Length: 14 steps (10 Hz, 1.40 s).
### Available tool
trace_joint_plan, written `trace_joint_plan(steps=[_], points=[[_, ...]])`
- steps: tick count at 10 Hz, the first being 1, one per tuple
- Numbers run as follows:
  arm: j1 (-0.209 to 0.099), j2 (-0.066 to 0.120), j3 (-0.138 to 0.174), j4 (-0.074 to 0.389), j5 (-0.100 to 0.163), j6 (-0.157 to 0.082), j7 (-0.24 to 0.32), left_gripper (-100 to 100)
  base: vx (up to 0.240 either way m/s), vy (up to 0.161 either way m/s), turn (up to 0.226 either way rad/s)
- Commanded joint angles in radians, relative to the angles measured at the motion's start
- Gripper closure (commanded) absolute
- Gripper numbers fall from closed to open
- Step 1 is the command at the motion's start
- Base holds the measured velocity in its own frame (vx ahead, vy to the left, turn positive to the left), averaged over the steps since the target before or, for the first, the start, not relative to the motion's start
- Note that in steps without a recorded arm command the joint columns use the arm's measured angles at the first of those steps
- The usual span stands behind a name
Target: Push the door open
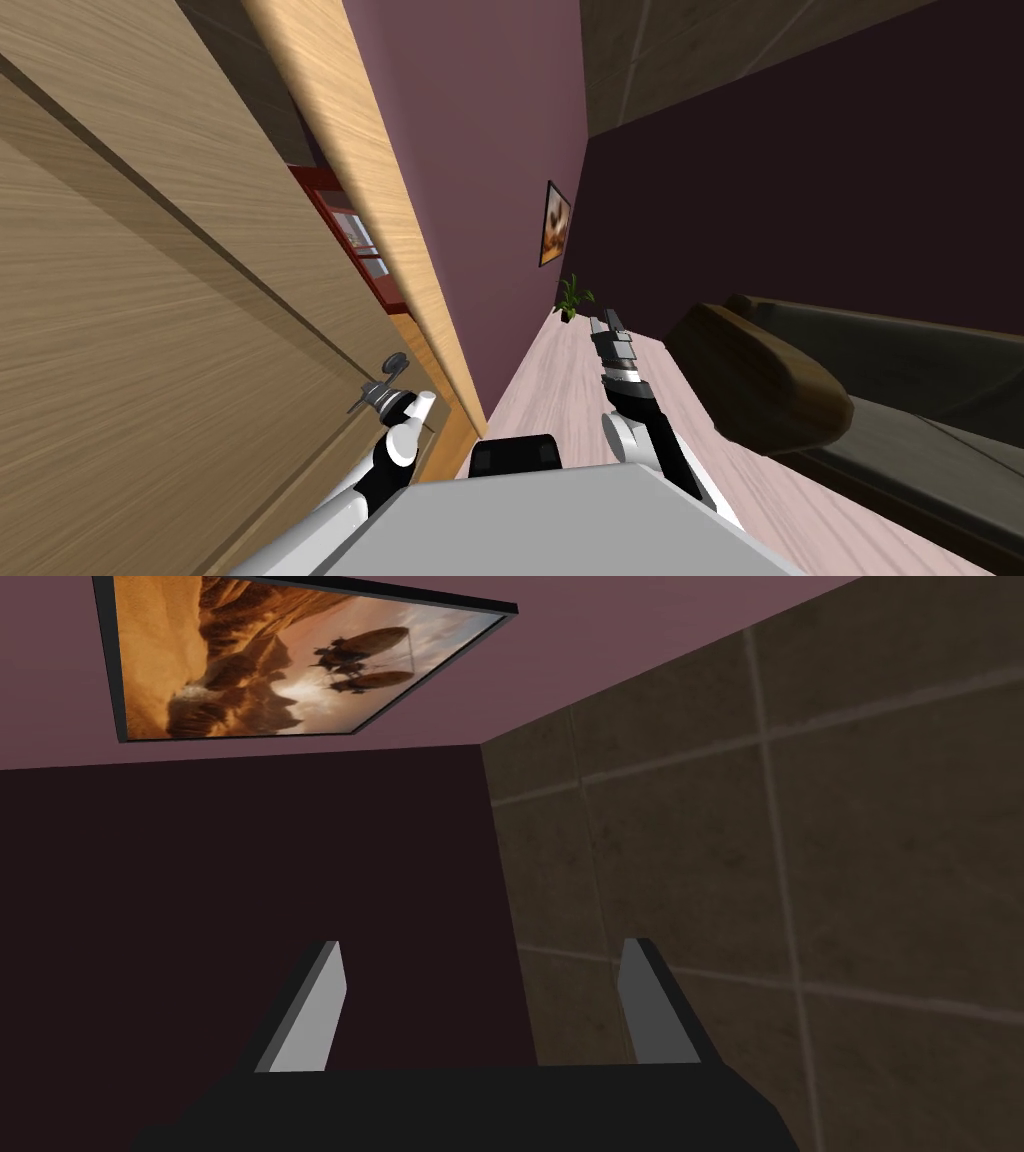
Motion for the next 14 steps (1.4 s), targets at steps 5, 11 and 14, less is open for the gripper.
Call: trace_joint_plan(steps=[5,11,14], points=[[-0.007,0.005,0.039,-0.014,0.02,-0.045,-0.018,100,-0.011,0.053,-0.068],[-0.007,0.005,0.039,-0.014,0.02,-0.045,-0.018,100,-0.001,0.002,0.003],[-0.018,-0.001,0.074,-0.014,0.038,-0.082,-0.037,100,-0.014,0.089,-0.125]])
